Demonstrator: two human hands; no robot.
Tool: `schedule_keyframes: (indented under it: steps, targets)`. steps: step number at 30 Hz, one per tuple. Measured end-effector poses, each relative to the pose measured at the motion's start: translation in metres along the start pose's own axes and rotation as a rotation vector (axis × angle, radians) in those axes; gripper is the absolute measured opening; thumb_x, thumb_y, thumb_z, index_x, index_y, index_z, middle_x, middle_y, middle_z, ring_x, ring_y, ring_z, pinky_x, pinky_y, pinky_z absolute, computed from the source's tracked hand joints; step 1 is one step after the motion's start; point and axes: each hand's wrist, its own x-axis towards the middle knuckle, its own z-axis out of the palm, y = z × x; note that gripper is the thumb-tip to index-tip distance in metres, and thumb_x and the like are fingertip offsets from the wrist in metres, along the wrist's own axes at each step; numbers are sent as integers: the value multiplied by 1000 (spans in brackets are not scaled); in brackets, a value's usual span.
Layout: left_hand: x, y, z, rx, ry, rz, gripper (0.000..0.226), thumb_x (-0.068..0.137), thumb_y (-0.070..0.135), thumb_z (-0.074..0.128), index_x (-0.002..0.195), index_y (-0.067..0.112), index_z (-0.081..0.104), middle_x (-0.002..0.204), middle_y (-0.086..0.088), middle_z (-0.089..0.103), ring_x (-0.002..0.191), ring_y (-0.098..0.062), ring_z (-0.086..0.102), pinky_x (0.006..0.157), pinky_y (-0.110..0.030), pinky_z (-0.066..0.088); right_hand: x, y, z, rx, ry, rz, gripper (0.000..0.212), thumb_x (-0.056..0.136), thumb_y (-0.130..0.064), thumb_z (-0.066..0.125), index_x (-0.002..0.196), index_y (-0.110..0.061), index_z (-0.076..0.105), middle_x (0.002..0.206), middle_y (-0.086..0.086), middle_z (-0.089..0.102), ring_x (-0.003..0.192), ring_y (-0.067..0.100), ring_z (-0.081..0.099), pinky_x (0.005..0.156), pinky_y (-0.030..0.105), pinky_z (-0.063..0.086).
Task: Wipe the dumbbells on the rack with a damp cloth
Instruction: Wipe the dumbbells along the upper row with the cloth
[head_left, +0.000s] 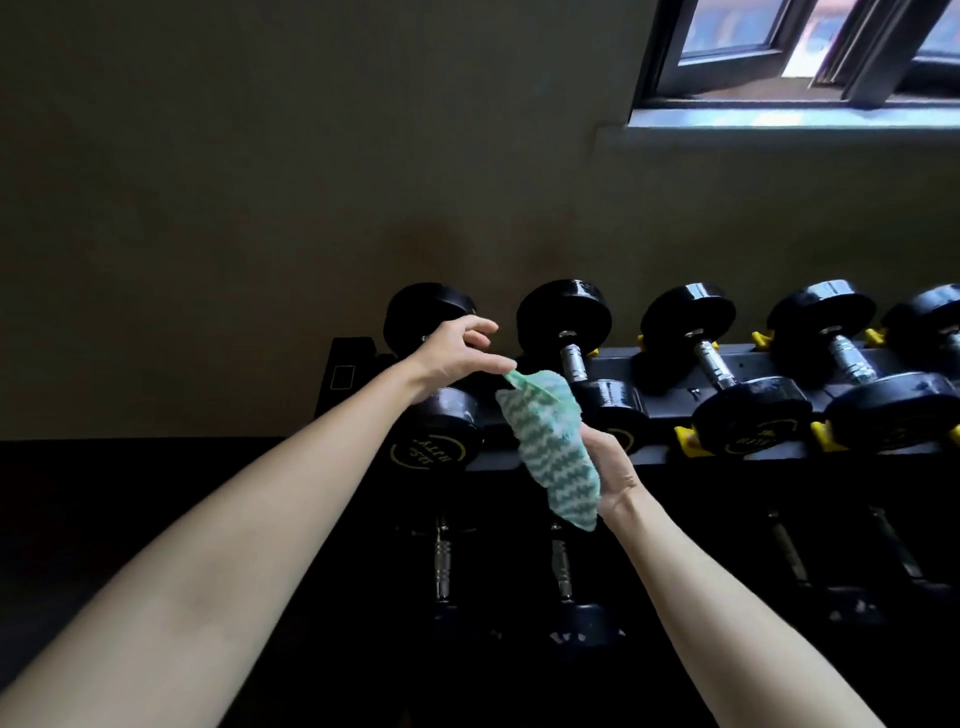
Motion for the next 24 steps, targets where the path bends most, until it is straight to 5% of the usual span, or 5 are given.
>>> schedule_keyframes:
  steps: [4,7,14,19,24]
  targets:
    - [7,-14,-4,-47,-42,-18,37,80,16,73,113,10,59,96,-4,58,79,-10,56,70,-20,46,10,27,7,72,256,112,19,61,-6,86,54,-1,70,57,11,67,48,19,66,41,25,53]
    - [9,-14,2,42,-195,10,17,84,8,67,99,13,60,80,-1,55,62,-11,50,56,-15,44,20,46,4,203,400,58,50,97,-21,51,54,-3,68,55,13,66,60,26,64,39,29,52]
    - [17,-7,25,472,-314,237,6,83,7,63,84,11,67,86,5,54,70,-1,49,62,-9,36,36,50,9,295,111,88,59,42,-21,97,94,-8,73,97,9,69,86,23,67,80,34,55]
    - [20,10,49,437,-331,318,12,90,3,54,97,1,64,97,-1,53,86,-14,53,77,-18,41,36,51,1,215,97,63,59,14,-14,97,67,-3,75,75,16,71,62,28,70,51,39,57]
    - [29,-2,35,311,-126,192,37,90,-1,44,123,9,57,126,-7,53,109,-21,57,90,-25,45,17,41,-13,125,386,10,27,92,-30,49,83,-7,58,62,14,67,52,27,66,40,32,53]
